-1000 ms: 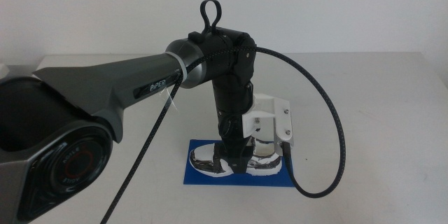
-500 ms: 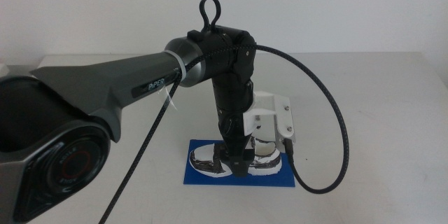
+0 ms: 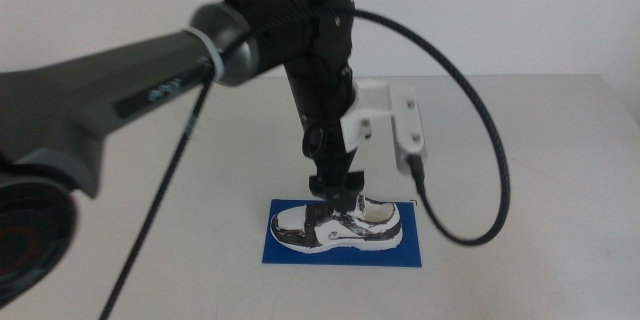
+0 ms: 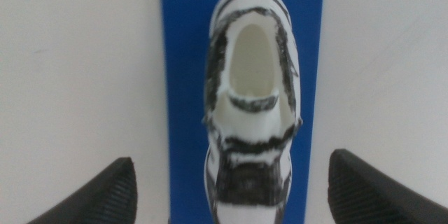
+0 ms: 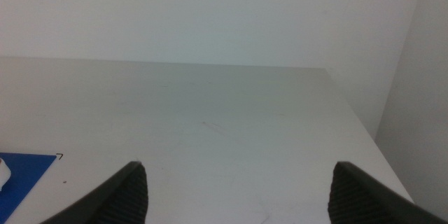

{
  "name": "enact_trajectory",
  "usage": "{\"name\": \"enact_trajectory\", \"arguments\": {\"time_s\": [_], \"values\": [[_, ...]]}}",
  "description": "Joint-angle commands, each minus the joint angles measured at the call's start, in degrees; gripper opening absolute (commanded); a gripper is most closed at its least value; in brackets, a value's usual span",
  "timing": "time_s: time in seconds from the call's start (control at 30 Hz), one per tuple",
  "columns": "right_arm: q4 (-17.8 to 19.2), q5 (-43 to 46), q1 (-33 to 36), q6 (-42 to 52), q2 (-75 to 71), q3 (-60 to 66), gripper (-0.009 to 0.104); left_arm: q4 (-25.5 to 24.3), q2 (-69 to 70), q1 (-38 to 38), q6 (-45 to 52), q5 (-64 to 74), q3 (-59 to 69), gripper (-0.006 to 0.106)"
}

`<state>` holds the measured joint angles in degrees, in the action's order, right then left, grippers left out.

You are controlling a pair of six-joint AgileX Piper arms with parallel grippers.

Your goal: Use one arm to grab the shoe from the table and place it on the mat.

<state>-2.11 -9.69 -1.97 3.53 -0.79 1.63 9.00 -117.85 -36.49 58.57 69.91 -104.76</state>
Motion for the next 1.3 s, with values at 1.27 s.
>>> {"name": "enact_trajectory", "arguments": {"time_s": [1.27], "values": [[0.5, 4.5, -0.3, 0.7, -1.2, -0.5, 0.066, -4.9, 64.0, 32.2, -45.3, -49.9, 49.2, 0.088]]}}
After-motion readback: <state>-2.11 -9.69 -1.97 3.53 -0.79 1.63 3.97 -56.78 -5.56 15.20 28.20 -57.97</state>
